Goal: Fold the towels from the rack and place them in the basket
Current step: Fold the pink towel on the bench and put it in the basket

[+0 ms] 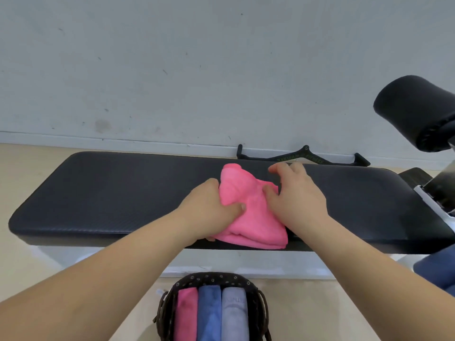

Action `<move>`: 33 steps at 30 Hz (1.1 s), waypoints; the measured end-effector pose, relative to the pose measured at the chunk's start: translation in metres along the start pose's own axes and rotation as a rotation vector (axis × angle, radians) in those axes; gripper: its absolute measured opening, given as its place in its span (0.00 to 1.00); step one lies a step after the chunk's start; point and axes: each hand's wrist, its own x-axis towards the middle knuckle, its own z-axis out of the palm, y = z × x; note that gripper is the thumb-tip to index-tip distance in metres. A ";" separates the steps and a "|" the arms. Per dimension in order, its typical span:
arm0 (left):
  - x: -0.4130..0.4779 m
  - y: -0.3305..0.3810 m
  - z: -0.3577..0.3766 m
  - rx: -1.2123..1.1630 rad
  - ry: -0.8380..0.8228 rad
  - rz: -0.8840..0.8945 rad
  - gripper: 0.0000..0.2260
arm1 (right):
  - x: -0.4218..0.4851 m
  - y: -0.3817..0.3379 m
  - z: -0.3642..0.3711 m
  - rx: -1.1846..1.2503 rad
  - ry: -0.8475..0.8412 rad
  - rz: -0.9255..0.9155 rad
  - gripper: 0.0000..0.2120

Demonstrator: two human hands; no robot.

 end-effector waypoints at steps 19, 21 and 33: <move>-0.003 -0.009 -0.028 -0.559 -0.102 -0.283 0.16 | -0.023 -0.031 0.031 -0.057 -0.408 -0.155 0.51; -0.001 -0.009 -0.029 -0.476 -0.084 -0.330 0.20 | -0.022 -0.032 0.031 -0.044 -0.417 -0.150 0.53; 0.001 -0.004 -0.030 -0.087 0.148 0.025 0.07 | -0.030 -0.029 0.024 0.021 -0.369 -0.121 0.48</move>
